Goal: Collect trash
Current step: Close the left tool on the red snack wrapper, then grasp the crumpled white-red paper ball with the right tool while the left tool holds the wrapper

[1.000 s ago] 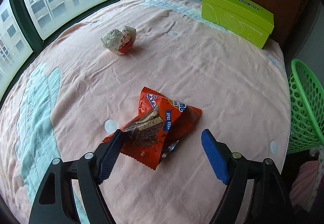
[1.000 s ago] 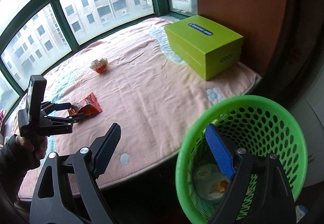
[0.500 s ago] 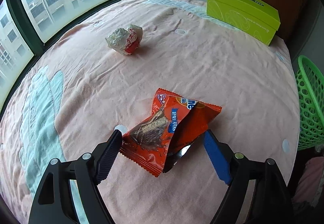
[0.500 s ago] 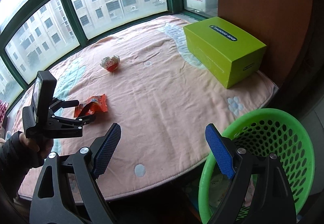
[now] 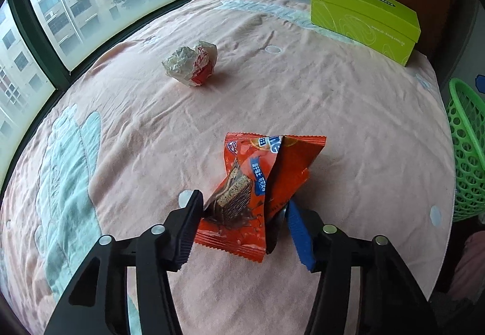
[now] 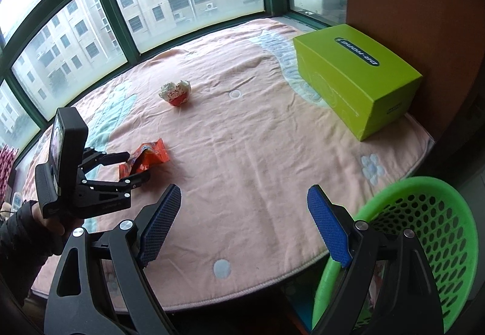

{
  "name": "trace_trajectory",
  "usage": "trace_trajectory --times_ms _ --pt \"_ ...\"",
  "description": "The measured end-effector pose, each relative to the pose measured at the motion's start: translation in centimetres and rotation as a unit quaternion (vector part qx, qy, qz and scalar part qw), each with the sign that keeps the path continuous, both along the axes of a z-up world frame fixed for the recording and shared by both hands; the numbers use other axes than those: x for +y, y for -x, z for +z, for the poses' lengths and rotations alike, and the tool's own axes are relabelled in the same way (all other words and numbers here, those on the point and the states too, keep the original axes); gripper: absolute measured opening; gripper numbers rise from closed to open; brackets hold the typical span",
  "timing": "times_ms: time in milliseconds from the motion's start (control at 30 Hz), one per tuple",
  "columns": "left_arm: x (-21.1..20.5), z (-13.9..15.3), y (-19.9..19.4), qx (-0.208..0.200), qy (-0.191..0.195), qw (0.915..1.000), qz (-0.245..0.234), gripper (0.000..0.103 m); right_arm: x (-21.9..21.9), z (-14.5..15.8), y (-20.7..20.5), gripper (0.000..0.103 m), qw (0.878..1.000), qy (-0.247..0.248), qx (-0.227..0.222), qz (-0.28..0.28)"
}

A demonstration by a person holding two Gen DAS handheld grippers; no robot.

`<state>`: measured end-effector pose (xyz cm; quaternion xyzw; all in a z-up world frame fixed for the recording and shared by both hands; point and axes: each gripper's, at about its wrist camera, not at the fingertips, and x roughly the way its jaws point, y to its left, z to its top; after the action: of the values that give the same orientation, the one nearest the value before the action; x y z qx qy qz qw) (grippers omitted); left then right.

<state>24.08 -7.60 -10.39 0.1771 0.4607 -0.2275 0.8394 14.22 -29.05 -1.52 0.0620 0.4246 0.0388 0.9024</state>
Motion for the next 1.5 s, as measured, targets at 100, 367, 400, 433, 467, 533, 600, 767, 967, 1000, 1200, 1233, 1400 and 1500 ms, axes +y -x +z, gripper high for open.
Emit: trace_trajectory --times_ms 100,367,400,433,467,533,600,767,967,1000,1200,1233,1400,1500 --pt "0.7 0.4 0.1 -0.003 0.006 0.9999 0.011 0.042 0.6 0.1 -1.3 0.085 1.0 -0.001 -0.001 0.012" --pt "4.0 2.0 0.1 -0.001 0.034 0.9972 0.066 0.036 3.1 -0.1 -6.5 0.085 0.999 -0.017 0.002 0.045" --pt "4.5 2.3 0.2 -0.001 0.037 0.9967 0.072 0.036 3.6 -0.1 -7.1 0.085 0.999 -0.017 0.003 0.05" --pt "4.9 2.5 0.3 -0.002 0.039 0.9963 0.077 0.036 4.2 -0.1 -7.9 0.085 0.998 -0.016 0.003 0.058" --pt "5.4 2.7 0.4 -0.003 0.04 0.9957 0.084 0.036 5.0 -0.2 -8.8 0.085 0.998 -0.013 0.003 0.067" --pt "6.4 3.2 0.7 -0.002 0.048 0.9941 0.097 0.036 6.2 -0.5 -10.4 0.085 0.997 -0.008 0.003 0.081" --pt "7.3 3.5 0.9 0.0 0.054 0.9925 0.11 0.036 7.5 -0.9 -12.1 0.084 0.996 -0.006 0.007 0.093" --pt "9.1 3.9 1.7 0.001 0.061 0.989 0.135 0.036 9.7 -2.6 -16.5 0.082 0.994 -0.017 0.023 0.103" --pt "10.9 3.9 2.4 0.006 0.068 0.985 0.158 0.036 11.2 -5.1 -21.4 0.079 0.994 -0.023 0.05 0.095" --pt "11.1 3.9 2.4 0.007 0.071 0.9843 0.161 0.036 11.3 -5.5 -22.0 0.079 0.994 -0.023 0.054 0.094" --pt "11.8 3.9 2.6 0.011 0.079 0.9815 0.174 0.036 12.4 -7.6 -24.9 0.077 0.993 -0.01 0.068 0.091" --pt "11.8 3.8 2.7 0.013 0.079 0.9813 0.175 0.036 12.5 -7.8 -25.3 0.077 0.993 -0.01 0.068 0.092" --pt "12.2 3.8 2.7 0.017 0.081 0.9798 0.182 0.036 12.8 -8.9 -26.8 0.071 0.993 -0.013 0.079 0.089" --pt "12.4 3.7 2.7 0.018 0.08 0.9796 0.183 0.036 13.2 -8.8 -26.8 0.061 0.992 -0.016 0.077 0.095"
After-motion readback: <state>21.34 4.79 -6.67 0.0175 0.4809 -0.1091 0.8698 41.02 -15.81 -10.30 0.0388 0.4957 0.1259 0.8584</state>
